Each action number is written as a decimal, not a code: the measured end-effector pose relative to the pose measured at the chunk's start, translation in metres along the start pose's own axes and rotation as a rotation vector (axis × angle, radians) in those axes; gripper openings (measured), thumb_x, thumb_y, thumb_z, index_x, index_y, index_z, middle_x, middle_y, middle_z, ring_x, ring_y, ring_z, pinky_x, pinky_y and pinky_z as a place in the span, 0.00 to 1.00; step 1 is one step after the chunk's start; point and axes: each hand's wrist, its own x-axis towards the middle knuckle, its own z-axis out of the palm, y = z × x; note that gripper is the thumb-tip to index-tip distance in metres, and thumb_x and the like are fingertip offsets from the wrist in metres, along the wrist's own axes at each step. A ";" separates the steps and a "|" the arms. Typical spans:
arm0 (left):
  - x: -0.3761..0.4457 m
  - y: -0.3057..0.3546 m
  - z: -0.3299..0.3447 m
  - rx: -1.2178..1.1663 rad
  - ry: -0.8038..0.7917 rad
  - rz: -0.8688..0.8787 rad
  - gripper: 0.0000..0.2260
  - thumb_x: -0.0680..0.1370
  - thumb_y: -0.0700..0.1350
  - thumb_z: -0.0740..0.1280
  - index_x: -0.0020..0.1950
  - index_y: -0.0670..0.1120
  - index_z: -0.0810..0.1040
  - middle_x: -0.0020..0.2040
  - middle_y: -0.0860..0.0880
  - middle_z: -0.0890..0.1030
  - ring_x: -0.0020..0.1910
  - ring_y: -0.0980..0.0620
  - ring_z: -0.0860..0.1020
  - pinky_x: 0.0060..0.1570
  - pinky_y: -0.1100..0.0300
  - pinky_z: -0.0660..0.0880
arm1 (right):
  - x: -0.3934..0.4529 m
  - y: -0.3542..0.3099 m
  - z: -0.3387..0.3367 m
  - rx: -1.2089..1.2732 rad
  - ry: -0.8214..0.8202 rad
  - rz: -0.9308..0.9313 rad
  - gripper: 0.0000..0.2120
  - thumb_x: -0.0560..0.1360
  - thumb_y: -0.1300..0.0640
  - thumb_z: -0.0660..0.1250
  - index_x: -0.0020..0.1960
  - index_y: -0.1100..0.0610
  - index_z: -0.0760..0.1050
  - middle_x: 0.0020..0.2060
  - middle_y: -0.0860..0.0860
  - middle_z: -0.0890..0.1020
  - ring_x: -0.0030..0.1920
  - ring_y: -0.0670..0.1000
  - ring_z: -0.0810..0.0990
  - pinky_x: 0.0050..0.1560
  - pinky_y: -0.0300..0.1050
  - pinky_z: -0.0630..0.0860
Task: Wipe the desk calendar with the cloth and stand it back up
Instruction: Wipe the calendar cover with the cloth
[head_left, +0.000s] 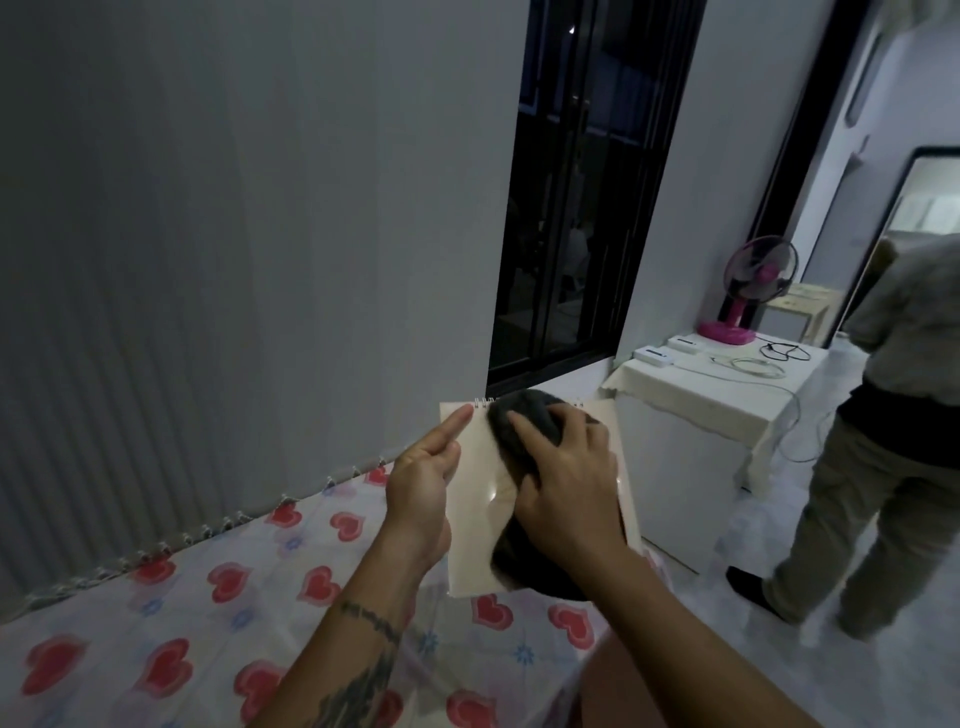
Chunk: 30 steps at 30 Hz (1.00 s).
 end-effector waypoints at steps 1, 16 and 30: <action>0.000 0.001 0.000 -0.013 -0.001 -0.001 0.20 0.83 0.36 0.56 0.59 0.53 0.85 0.64 0.47 0.81 0.64 0.46 0.78 0.67 0.44 0.73 | -0.007 -0.003 0.001 0.004 -0.016 -0.061 0.24 0.72 0.50 0.63 0.68 0.42 0.68 0.68 0.53 0.67 0.62 0.57 0.65 0.56 0.53 0.68; -0.007 0.004 0.000 -0.056 0.009 -0.064 0.19 0.84 0.37 0.56 0.57 0.53 0.85 0.61 0.47 0.83 0.57 0.43 0.82 0.56 0.46 0.81 | -0.031 0.023 -0.004 -0.076 -0.004 0.157 0.26 0.71 0.52 0.62 0.69 0.47 0.69 0.67 0.55 0.69 0.61 0.58 0.66 0.56 0.55 0.68; 0.000 0.013 -0.004 -0.138 0.085 -0.008 0.20 0.84 0.37 0.57 0.53 0.55 0.87 0.60 0.47 0.84 0.54 0.45 0.83 0.48 0.50 0.83 | -0.028 0.027 -0.010 -0.134 0.033 0.150 0.24 0.72 0.56 0.65 0.68 0.48 0.71 0.65 0.55 0.71 0.57 0.59 0.67 0.49 0.52 0.68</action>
